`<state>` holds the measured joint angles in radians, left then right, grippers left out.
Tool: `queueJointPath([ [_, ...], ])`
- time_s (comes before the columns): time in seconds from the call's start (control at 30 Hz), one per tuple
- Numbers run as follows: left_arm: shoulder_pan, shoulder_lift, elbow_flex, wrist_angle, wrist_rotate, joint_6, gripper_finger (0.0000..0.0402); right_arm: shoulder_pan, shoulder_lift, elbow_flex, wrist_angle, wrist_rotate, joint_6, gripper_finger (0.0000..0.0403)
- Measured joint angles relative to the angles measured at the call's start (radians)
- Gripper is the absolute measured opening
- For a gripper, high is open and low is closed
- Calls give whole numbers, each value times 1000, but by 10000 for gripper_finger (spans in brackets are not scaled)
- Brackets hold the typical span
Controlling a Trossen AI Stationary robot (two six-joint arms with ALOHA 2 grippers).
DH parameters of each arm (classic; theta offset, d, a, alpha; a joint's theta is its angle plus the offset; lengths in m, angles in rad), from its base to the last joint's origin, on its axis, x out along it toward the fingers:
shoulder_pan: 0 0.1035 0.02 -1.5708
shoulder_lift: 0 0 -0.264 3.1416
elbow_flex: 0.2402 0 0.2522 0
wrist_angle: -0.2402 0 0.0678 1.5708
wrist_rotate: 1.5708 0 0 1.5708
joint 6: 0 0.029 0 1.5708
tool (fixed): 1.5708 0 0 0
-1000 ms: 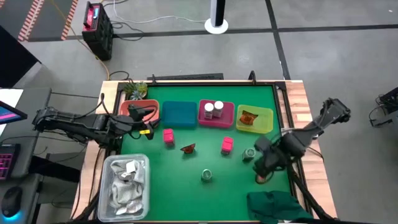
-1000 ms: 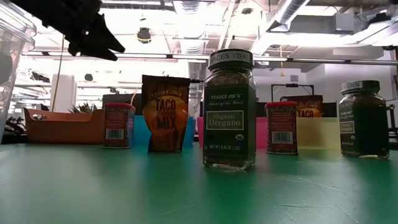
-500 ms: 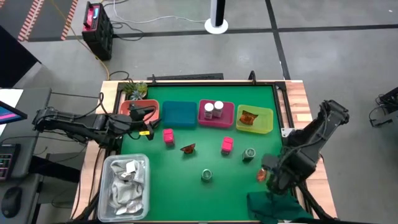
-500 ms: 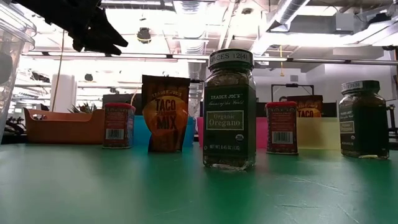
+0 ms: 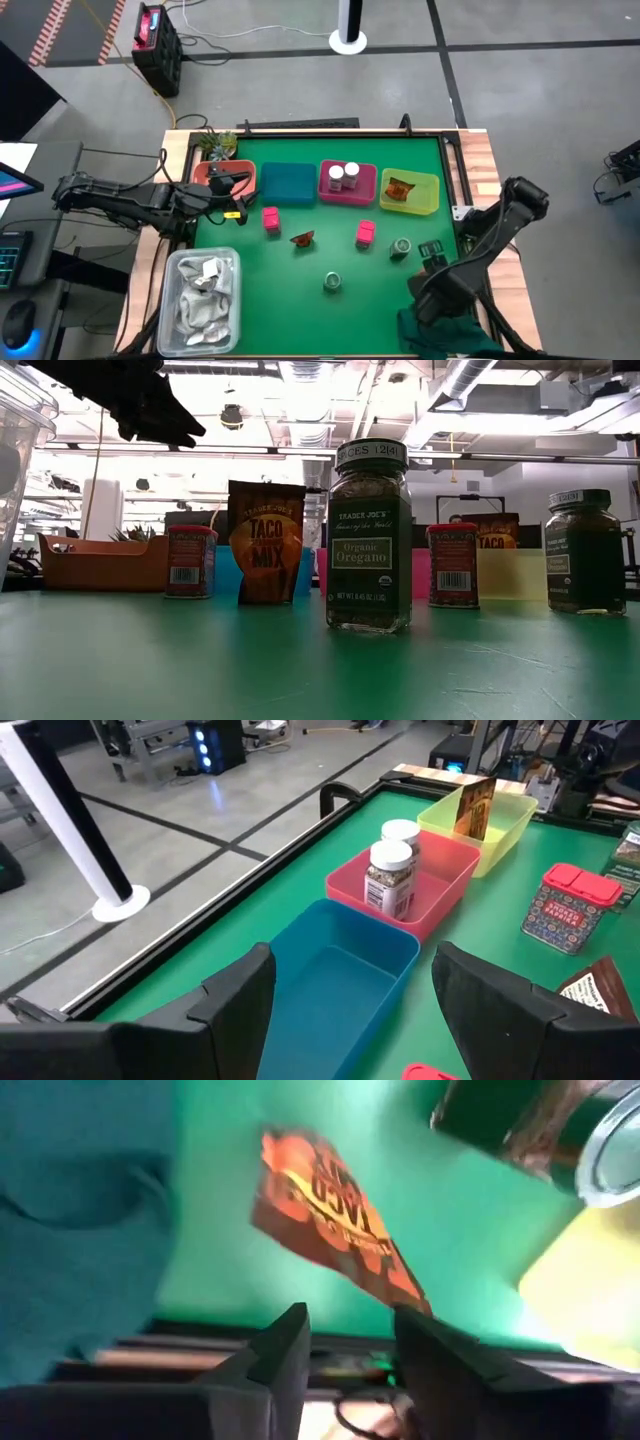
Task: Sort spices by type
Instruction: Put the right orange seasoning bag into the yellow bin
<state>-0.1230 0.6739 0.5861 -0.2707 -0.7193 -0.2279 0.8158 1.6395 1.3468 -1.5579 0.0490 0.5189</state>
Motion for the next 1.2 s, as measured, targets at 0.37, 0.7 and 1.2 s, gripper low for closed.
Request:
queueJointPath([
  [0.37,0,0,0,0,-4,-1,256,-7,16,22,-12,15,-82,170],
  [0.7,0,0,0,1,-14,0,256,6,17,55,-14,109,-212,170],
  [1.2,0,0,0,1,-14,-1,256,47,17,50,-12,137,-412,170],
])
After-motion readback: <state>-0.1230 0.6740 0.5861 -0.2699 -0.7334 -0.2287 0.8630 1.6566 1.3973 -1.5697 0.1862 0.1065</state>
